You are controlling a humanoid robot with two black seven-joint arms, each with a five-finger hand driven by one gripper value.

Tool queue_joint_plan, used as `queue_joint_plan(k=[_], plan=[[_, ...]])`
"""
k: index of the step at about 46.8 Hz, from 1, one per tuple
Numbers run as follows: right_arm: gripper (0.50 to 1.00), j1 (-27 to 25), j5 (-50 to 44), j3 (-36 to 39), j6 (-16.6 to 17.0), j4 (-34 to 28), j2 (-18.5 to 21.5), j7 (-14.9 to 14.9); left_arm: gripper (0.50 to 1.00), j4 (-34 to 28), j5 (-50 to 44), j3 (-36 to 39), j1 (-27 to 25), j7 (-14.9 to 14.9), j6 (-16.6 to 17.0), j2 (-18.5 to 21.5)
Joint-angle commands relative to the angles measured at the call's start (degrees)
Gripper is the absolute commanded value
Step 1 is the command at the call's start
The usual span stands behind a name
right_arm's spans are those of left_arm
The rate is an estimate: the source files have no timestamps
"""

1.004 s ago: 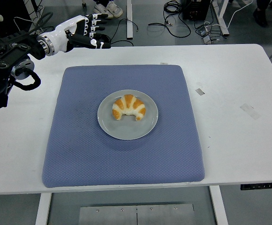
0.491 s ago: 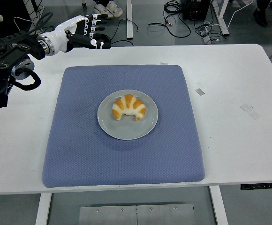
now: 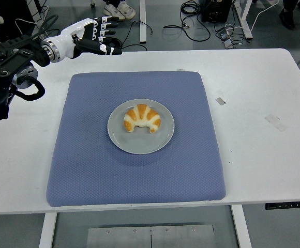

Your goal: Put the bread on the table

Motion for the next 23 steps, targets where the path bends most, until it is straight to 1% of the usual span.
queue_joint_plan(k=[1, 23], plan=[[1.000, 0.0, 0.0, 0.0, 0.0, 0.0, 0.0, 0.0, 0.978, 0.0, 0.0, 0.0, 0.0, 0.0, 0.0, 0.0], [1.000, 0.0, 0.0, 0.0, 0.0, 0.0, 0.0, 0.0, 0.978, 0.0, 0.0, 0.1, -0.4, 0.1, 0.1, -0.4]])
